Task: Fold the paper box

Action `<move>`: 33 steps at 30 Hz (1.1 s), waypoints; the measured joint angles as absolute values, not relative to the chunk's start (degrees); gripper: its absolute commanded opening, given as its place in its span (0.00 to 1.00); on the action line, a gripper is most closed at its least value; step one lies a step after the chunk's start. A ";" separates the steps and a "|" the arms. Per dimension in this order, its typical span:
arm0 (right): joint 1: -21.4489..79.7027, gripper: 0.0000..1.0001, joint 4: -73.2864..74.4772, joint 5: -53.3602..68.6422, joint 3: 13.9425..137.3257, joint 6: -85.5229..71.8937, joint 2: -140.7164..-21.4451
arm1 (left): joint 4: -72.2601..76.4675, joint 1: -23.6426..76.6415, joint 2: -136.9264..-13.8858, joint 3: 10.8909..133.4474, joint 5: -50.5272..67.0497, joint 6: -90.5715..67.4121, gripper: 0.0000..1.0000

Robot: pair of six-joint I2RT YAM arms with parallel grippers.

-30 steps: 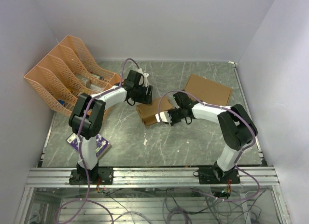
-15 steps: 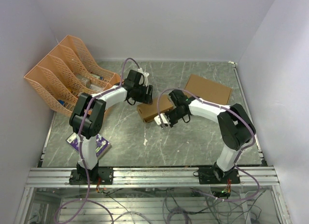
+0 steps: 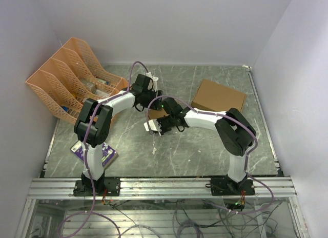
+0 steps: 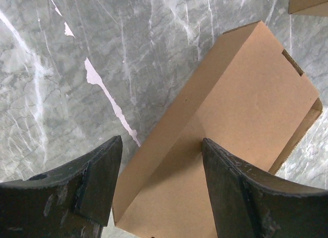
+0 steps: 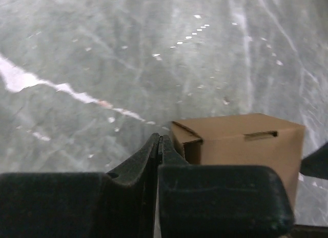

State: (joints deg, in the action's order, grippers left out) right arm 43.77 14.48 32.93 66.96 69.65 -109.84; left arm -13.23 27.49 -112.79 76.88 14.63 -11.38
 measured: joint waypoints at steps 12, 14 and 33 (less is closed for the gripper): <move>35.42 0.00 21.02 45.93 66.89 68.34 -104.40 | -12.29 27.44 -113.06 76.90 14.76 -11.38 0.74; 30.52 0.00 27.57 48.90 66.50 75.90 -101.41 | -12.32 27.44 -113.06 76.97 14.79 -11.38 0.74; 17.19 0.00 39.22 40.16 71.48 98.39 -111.55 | -12.43 27.44 -113.27 77.21 15.29 -9.82 0.74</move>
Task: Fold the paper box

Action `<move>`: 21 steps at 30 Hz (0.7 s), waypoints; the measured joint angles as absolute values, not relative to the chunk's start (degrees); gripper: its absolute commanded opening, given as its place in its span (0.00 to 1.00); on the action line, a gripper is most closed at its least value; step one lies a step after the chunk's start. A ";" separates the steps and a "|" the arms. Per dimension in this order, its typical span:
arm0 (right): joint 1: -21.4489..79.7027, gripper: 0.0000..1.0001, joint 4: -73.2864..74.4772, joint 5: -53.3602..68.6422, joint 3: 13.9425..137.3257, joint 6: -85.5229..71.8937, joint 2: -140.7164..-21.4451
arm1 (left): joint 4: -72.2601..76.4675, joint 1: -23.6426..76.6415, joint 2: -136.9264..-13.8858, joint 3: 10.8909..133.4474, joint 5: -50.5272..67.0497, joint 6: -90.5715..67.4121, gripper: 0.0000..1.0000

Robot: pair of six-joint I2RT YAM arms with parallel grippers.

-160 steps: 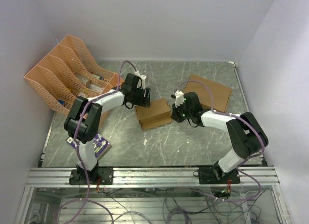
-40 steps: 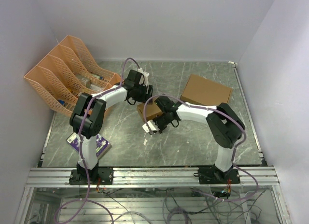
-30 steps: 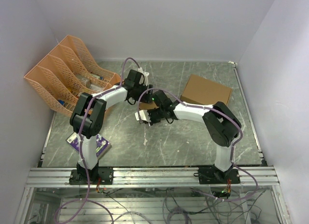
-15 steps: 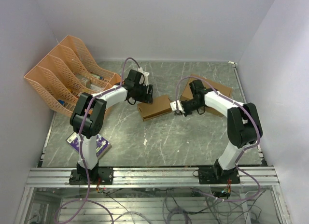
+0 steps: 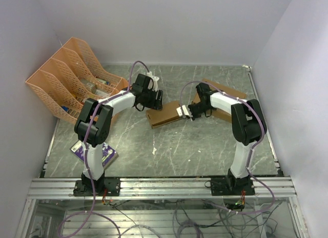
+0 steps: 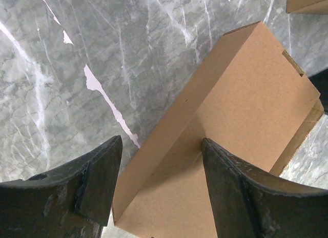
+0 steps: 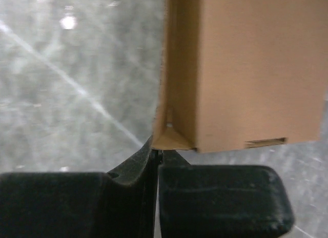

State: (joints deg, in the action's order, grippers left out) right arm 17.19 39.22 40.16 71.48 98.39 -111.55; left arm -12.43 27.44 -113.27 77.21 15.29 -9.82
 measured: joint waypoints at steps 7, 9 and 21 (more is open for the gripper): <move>17.80 0.00 29.69 39.09 76.20 86.87 -113.99 | -12.34 27.44 -113.27 77.21 15.44 -9.19 0.74; 17.82 0.00 28.38 38.81 76.82 85.67 -113.93 | -12.34 27.44 -113.27 77.21 15.44 -9.19 0.74; 15.35 0.00 45.28 38.13 70.57 106.54 -107.83 | -12.82 27.44 -113.47 77.65 15.44 -9.19 0.74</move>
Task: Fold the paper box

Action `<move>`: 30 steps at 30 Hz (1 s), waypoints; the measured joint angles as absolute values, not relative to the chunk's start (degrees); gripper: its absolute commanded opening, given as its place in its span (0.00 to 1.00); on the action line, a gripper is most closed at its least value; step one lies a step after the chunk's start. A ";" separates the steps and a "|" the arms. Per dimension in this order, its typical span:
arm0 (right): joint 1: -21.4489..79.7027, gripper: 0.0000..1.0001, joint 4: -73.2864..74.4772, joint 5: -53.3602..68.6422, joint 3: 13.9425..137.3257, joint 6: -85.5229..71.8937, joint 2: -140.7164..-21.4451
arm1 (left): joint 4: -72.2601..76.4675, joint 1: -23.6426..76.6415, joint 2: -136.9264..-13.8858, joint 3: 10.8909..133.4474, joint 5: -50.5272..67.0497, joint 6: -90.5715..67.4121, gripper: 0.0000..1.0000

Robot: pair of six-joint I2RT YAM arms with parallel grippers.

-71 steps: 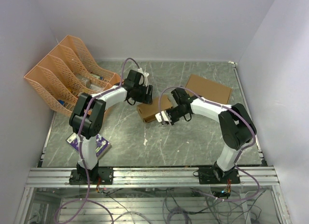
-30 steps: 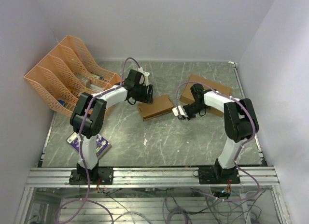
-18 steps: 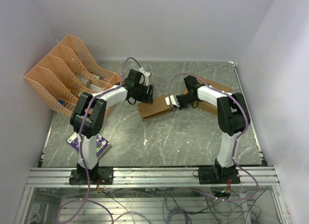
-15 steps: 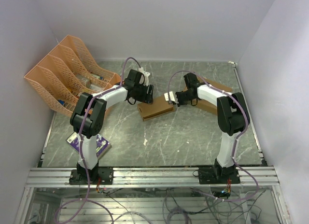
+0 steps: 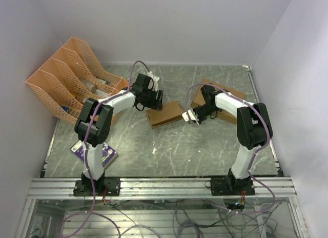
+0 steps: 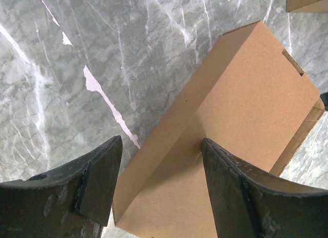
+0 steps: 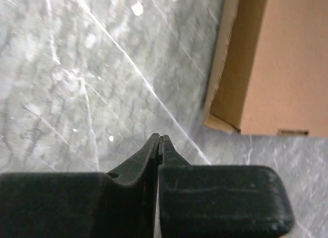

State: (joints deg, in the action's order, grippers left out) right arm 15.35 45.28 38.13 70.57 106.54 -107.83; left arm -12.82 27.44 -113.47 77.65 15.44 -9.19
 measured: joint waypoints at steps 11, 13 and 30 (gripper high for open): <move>20.38 0.00 41.41 36.82 73.47 101.67 -112.07 | -12.80 27.44 -113.47 77.65 15.51 -9.13 0.74; 20.47 0.00 39.33 35.40 74.96 98.59 -113.03 | -12.62 27.44 -113.49 77.62 15.51 -8.93 0.74; 15.59 0.31 35.79 39.66 72.73 78.17 -104.18 | -12.45 26.76 -109.30 74.50 14.74 -12.05 0.79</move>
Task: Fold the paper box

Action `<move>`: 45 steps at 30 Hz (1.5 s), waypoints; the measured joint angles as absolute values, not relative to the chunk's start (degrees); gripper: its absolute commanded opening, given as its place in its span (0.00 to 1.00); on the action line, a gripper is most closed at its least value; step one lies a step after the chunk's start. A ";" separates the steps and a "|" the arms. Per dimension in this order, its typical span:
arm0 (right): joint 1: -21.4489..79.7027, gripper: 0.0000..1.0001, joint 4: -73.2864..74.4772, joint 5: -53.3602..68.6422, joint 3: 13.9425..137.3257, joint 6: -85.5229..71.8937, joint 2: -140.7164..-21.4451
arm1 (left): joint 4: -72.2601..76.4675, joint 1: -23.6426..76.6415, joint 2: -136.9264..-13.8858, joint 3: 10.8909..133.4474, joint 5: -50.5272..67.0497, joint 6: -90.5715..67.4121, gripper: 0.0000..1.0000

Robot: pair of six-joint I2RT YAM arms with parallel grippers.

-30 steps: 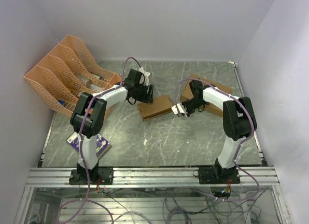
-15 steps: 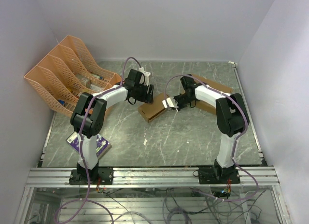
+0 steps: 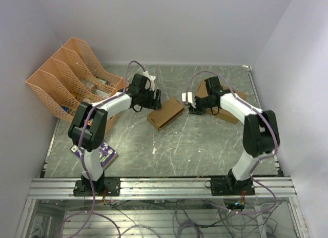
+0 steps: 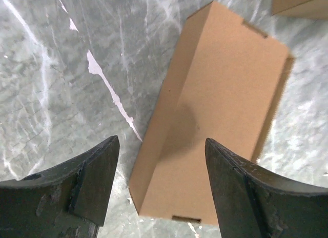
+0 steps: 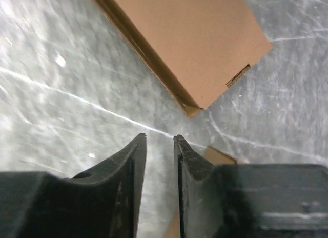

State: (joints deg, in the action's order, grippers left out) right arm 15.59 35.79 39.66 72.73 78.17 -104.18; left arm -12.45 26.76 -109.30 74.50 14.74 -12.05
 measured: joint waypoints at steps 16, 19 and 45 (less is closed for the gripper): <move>15.94 0.18 10.20 33.15 59.64 25.65 -100.68 | 5.50 20.32 -115.33 72.38 28.73 -19.38 0.85; 16.62 0.19 10.15 31.44 61.89 25.47 -104.29 | 5.34 21.43 -116.84 72.42 29.95 -19.35 0.83; 16.60 0.16 23.66 38.57 73.93 51.11 -107.79 | 13.50 22.55 -100.82 54.02 21.52 -32.34 0.81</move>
State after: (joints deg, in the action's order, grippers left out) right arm 16.60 23.66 38.57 73.93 51.11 -107.79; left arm 13.50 22.55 -100.82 54.02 21.52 -32.34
